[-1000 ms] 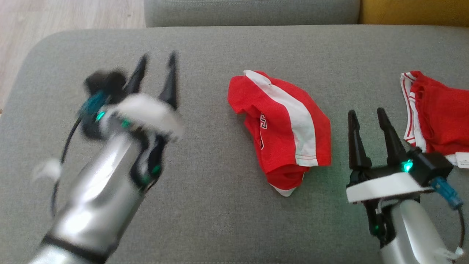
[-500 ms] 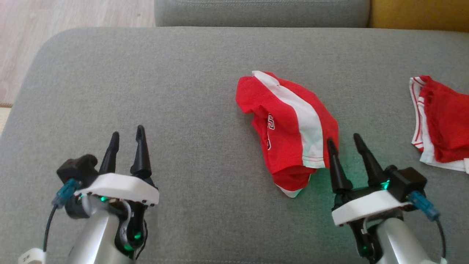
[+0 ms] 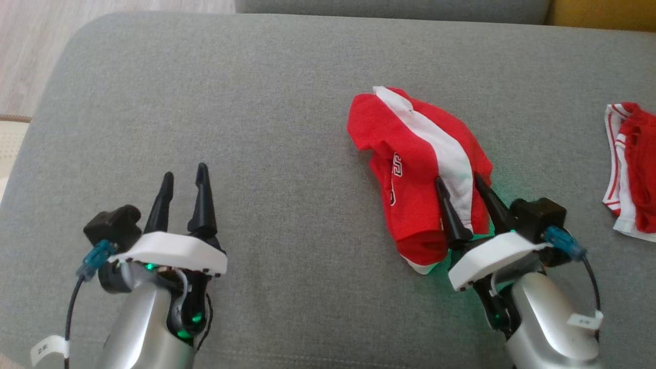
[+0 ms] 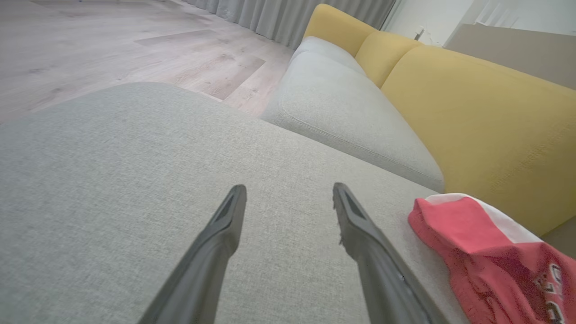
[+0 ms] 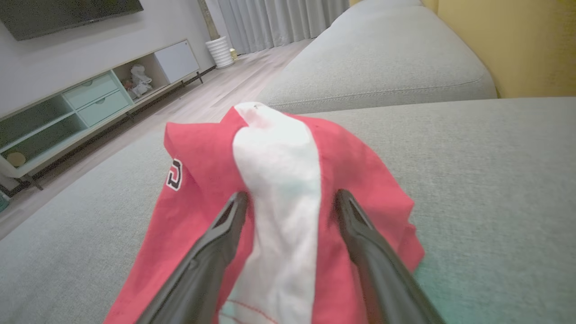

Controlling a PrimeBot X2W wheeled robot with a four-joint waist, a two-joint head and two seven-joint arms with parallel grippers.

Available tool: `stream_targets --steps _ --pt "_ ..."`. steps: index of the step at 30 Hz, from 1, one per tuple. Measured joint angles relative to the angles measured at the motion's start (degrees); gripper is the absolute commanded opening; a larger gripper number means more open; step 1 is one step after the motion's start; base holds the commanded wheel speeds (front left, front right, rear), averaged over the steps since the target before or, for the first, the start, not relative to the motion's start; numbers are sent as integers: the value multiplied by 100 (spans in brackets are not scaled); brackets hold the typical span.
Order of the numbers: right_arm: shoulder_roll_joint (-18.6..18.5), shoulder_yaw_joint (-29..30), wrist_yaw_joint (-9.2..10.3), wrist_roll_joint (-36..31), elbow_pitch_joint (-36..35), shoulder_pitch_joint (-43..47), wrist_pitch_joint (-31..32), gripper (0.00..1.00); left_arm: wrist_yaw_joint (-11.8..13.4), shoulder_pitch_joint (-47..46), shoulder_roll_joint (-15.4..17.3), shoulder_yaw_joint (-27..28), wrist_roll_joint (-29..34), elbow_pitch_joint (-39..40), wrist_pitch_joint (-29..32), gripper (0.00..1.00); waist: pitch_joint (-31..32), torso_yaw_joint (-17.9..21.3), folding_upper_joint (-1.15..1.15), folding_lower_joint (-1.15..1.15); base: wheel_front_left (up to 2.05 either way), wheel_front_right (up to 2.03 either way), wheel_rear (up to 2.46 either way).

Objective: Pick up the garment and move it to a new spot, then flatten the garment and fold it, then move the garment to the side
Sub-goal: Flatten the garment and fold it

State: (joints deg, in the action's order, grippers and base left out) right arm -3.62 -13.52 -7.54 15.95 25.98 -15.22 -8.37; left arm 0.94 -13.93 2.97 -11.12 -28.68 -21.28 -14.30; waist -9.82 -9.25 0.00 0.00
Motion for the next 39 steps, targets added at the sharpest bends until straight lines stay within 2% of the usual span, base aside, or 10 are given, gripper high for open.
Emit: stream_targets --steps 1,2,3,12,18,21,25,29,33,39 --pt "0 0 0 0 0 0 0 100 0 0 0 0 0 0 0 100 0 0 0 0 0 0 0" --pt "-40 -81 0 14 67 -58 1 13 -1 -8 -7 46 32 -34 0 100 -10 -12 0 0 0 0 0" --pt "-82 -153 0 11 116 -109 1 0 -5 -19 -13 78 37 -64 0 100 -20 -22 0 0 0 0 0" --pt "-555 -493 0 -399 212 -679 -337 0 -122 -35 -64 158 78 -212 0 100 114 -39 0 0 0 0 0" --pt "-1066 -981 0 -955 -26 -1742 -487 0 -136 -26 -71 141 -35 -234 0 100 263 3 0 0 0 0 0" --pt "-1427 -1514 0 -1544 -267 -2404 -557 0 -129 -25 -76 88 -97 -218 0 100 297 -4 0 0 0 0 0" --pt "-1793 -2711 0 -1952 -497 -2814 -626 0 -77 35 -81 66 -134 -213 0 100 342 -10 0 2 0 0 0" --pt "-2343 -3448 0 -1716 -533 -2518 -626 0 -42 94 -79 -3 -224 -176 0 100 264 -42 0 2 0 0 0" --pt "-2725 -3509 0 -1281 -316 -1964 -627 0 -35 101 -78 -54 -225 -170 0 100 284 -12 0 0 0 0 0" --pt "-2916 -3746 0 -822 -24 -1393 -626 0 -35 116 -78 -27 -213 -231 0 100 318 172 0 0 0 0 0"
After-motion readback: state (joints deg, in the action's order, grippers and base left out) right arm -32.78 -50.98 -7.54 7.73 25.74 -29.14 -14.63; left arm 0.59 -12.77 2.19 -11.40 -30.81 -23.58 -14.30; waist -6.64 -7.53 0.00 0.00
